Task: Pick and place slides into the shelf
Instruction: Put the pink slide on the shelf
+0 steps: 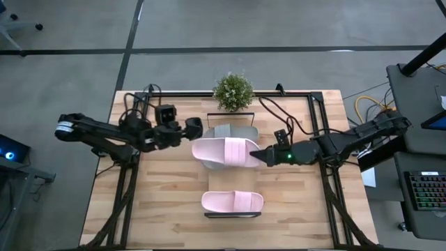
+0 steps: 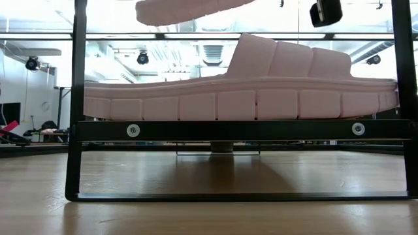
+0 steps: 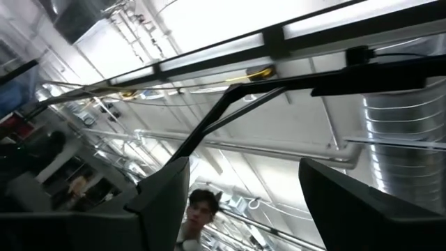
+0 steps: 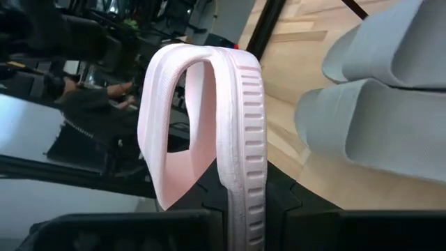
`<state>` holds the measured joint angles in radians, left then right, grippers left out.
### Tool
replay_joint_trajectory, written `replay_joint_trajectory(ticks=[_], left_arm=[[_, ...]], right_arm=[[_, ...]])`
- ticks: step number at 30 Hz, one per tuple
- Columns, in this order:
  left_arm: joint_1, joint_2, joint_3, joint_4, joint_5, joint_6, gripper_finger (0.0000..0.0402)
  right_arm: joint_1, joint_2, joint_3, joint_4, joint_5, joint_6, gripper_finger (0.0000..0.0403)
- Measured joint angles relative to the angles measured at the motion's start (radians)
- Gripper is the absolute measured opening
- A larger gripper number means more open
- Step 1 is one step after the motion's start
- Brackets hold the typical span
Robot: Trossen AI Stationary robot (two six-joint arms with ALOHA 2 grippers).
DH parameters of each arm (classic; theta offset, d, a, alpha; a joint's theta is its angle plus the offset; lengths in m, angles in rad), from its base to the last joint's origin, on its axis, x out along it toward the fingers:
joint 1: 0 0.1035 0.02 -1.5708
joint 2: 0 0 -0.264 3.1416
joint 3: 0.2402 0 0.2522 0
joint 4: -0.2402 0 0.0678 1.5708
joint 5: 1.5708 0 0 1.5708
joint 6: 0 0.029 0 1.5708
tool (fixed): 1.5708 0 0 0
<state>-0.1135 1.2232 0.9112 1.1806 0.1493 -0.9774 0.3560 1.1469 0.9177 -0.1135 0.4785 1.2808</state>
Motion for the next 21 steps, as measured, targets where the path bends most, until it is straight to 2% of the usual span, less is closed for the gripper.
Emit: replay_joint_trajectory(ticks=[7,13,21], left_arm=[[-0.007,-0.024,-0.002,-0.027,0.028,-0.008,0.0254],[-0.012,-0.021,-0.002,-0.023,0.031,-0.008,0.0254],[-0.011,-0.021,-0.002,-0.059,0.024,-0.009,0.0254]], right_arm=[[0.067,0.0,-0.069,0.041,0.089,0.104,0.0029],[0.091,0.0,-0.16,0.225,0.1,0.116,0.0029],[0.092,0.0,-0.227,0.228,0.094,0.196,0.0029]])
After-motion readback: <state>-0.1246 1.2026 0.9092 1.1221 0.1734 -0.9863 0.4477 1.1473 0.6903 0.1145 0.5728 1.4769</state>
